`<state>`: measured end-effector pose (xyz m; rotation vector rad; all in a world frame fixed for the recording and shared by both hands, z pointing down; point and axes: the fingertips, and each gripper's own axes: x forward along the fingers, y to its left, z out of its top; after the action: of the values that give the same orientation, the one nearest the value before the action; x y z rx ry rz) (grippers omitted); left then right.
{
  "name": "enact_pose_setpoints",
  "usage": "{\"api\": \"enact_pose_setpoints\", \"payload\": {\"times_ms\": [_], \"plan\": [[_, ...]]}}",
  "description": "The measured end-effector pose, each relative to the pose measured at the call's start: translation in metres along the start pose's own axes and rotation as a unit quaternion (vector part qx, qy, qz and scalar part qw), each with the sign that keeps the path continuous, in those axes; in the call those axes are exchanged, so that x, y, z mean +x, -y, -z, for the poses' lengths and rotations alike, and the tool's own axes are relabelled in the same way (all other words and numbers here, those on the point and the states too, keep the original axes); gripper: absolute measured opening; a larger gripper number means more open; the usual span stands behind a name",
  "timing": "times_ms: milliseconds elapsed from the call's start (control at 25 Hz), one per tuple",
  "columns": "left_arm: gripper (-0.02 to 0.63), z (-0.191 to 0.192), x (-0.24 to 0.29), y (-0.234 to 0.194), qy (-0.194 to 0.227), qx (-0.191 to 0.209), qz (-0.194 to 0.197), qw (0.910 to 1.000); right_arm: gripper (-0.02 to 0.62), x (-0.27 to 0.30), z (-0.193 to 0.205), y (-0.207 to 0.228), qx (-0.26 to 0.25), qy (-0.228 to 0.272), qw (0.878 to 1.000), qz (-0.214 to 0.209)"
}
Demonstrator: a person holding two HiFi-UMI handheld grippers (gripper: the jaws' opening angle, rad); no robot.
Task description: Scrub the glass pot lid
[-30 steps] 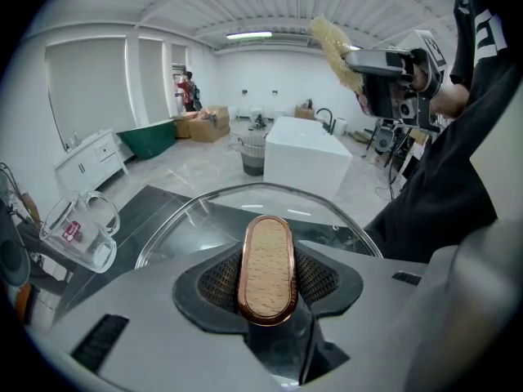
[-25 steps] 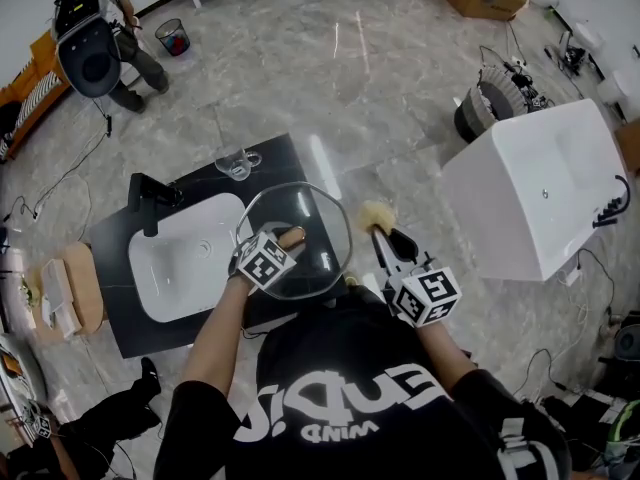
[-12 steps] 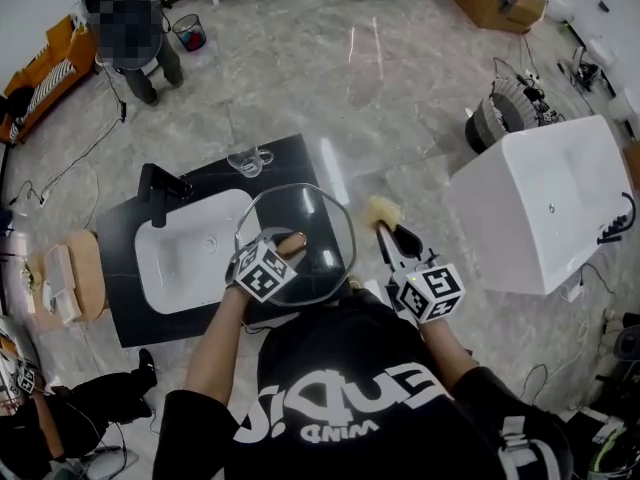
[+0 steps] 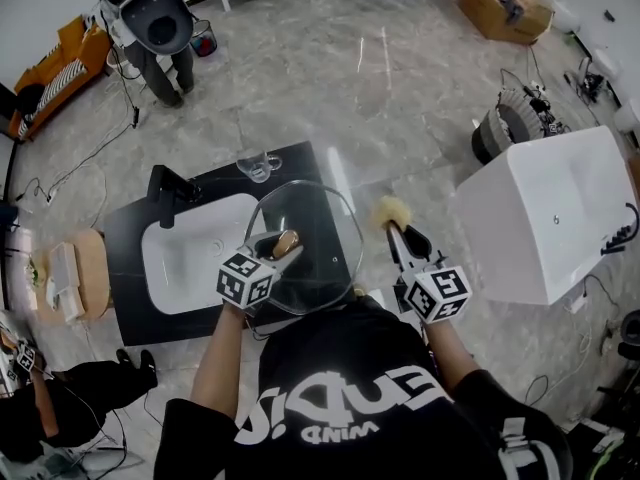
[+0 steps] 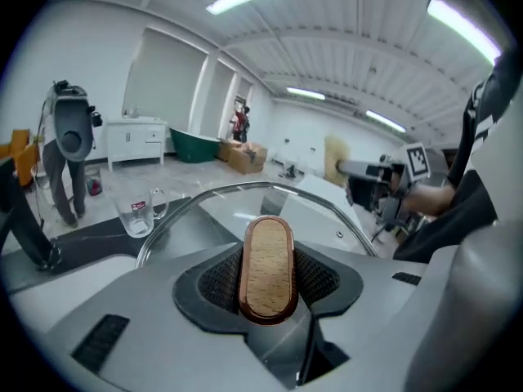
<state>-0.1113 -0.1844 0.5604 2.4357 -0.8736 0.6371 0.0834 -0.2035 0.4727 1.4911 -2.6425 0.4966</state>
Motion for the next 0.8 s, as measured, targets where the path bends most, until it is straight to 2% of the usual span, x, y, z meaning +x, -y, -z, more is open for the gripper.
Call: {"api": "enact_pose_setpoints", "payload": {"times_ms": [160,280,360,520,720,800], "plan": [[0.176,-0.022,-0.02,0.002,0.08,-0.078,0.019,0.9936,0.046,-0.002,-0.005,0.006,0.008,0.008,1.0,0.005],[0.176,-0.039,-0.033,0.009,0.144,-0.14,0.051,0.9784,0.047,-0.003,-0.01,0.009,0.012,0.01,1.0,0.005],[0.176,-0.047,-0.039,0.012,0.185,-0.188,0.078,0.9614,0.046,-0.001,-0.012,0.008,0.012,0.01,1.0,0.003],[0.176,-0.055,-0.05,0.017,0.253,-0.267,0.125,0.9214,0.047,0.002,-0.012,0.002,0.008,0.008,1.0,-0.006],[0.176,-0.063,-0.063,0.025,0.314,-0.334,0.179,0.8704,0.047,0.002,-0.012,-0.004,0.005,0.004,1.0,-0.014],[0.176,-0.065,-0.068,0.028,0.337,-0.356,0.203,0.8473,0.047,0.002,-0.01,-0.006,0.004,0.002,1.0,-0.018]]}}
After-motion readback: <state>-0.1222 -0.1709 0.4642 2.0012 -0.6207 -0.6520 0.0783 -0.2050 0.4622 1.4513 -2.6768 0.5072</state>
